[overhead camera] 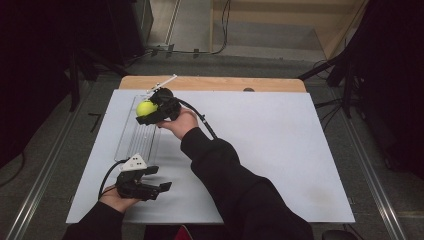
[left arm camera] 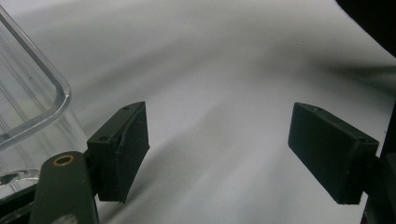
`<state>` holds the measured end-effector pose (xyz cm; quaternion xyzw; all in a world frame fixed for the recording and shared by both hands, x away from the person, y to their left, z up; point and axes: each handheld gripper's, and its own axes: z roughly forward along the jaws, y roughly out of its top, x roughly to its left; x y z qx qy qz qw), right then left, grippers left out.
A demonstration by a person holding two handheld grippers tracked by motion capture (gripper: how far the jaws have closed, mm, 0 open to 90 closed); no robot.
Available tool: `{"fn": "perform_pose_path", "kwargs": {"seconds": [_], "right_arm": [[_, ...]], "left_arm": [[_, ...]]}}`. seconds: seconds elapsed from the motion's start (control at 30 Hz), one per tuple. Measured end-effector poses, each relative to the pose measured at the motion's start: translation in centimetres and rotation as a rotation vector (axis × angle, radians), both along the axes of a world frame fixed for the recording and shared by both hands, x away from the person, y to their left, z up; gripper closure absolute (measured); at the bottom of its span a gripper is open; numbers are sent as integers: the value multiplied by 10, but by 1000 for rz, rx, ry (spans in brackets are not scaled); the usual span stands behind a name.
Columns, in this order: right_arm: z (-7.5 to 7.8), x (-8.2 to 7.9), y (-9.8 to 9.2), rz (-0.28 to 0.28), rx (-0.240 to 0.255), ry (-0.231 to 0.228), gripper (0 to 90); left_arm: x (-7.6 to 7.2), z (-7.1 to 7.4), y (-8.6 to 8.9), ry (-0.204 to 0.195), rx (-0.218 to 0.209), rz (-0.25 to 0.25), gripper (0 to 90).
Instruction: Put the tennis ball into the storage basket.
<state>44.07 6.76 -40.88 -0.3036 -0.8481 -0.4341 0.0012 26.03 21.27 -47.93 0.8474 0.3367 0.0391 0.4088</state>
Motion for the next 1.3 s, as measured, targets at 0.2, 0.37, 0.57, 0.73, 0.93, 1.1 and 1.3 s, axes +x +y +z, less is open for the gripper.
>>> {"fn": "perform_pose_path", "kwargs": {"seconds": [0.2,0.37,0.57,0.73,0.93,1.1,1.3], "right_arm": [[-2,1,7,1,0,4,236],[-5,0,13,6,8,0,236],[-6,-1,22,19,2,-5,236],[-7,0,27,17,-2,0,236],[-10,0,30,24,-14,4,235],[-12,0,31,24,-12,9,234],[-18,-1,34,33,-11,17,233]], "left_arm": [[0,0,0,1,-1,-1,212],[0,0,0,0,2,-1,212],[0,0,0,1,-1,-3,212],[0,0,0,1,-3,-1,212],[0,0,0,2,-3,-1,212],[0,0,0,2,-3,-1,212],[0,0,0,3,-4,-1,212]]}}
